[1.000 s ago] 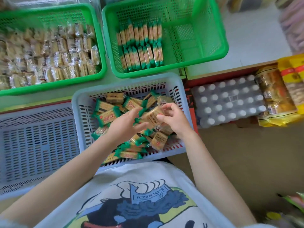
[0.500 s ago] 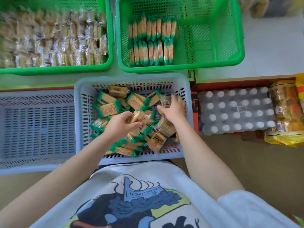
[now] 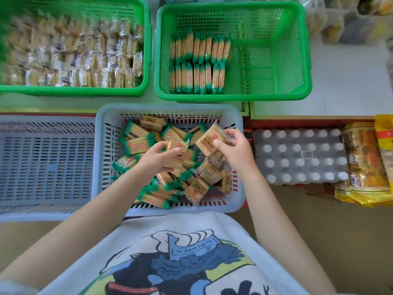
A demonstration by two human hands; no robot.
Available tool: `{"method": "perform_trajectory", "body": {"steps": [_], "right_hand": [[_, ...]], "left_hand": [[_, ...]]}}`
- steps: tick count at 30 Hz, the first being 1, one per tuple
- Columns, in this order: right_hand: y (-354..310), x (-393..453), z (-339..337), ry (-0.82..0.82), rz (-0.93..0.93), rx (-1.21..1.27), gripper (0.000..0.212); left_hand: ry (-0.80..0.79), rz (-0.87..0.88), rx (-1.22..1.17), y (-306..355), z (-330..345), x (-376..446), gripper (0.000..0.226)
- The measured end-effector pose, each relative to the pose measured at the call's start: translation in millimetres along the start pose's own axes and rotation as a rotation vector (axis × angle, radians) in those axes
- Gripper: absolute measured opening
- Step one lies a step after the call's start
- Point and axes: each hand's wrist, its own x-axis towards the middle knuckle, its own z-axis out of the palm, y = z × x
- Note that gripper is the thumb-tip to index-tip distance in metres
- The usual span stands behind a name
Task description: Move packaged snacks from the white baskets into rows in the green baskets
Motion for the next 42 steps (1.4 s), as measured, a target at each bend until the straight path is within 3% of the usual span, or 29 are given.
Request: {"method": "perform_trajectory", "body": {"steps": [4, 6, 8, 10, 12, 16, 19, 23, 28, 31, 36, 39, 42], "right_hand": [[-15.1, -19.1, 7.2, -0.332, 0.013, 0.176, 0.029], [-16.8, -21.0, 16.5, -0.358, 0.009, 0.225, 0.028], [-12.3, -20.5, 22.0, -0.267, 0.027, 0.249, 0.022], [3.1, -15.0, 22.4, -0.106, 0.033, 0.072, 0.021], [26.9, -5.8, 18.6, -0.031, 0.027, -0.287, 0.038], [64.9, 7.5, 24.0, -0.193, 0.119, -0.643, 0.098], [73.3, 9.5, 37.4, -0.189, 0.092, -0.745, 0.1], [69.5, 11.9, 41.4, -0.123, 0.161, -0.681, 0.088], [58.8, 6.5, 37.9, -0.087, 0.217, -0.578, 0.094], [33.5, -3.7, 33.3, -0.033, 0.195, -0.309, 0.088], [-19.7, -11.3, 48.4, -0.114, 0.166, 0.224, 0.045], [-61.4, 1.5, 84.3, -0.183, 0.185, 0.316, 0.058], [-111.2, 20.7, 138.8, -0.237, 0.148, 0.25, 0.06]], "left_hand": [[-0.169, 0.015, 0.003, 12.6, 10.7, -4.3, 0.074], [-0.214, 0.03, 0.049, 13.2, 13.4, -3.8, 0.082], [-0.178, 0.032, 0.091, 9.4, 11.3, -1.1, 0.077], [-0.109, 0.002, 0.102, 2.0, 5.5, 0.4, 0.065], [-0.074, -0.031, 0.096, -6.5, -1.6, -1.0, 0.059], [-0.036, -0.094, 0.067, -21.5, -14.3, -6.3, 0.054], [-0.019, -0.113, 0.052, -26.9, -19.6, -8.7, 0.054], [-0.031, -0.105, 0.057, -22.8, -23.4, -8.3, 0.051], [-0.033, -0.087, 0.053, -14.6, -31.8, -3.1, 0.053], [-0.028, -0.068, 0.031, -8.6, -40.6, -0.3, 0.053], [0.029, -0.059, -0.083, 10.0, -66.7, -2.9, 0.031], [0.119, 0.056, -0.114, 32.4, -100.1, -13.0, 0.013], [0.244, 0.242, -0.108, 61.1, -153.5, -20.1, 0.016]]}}
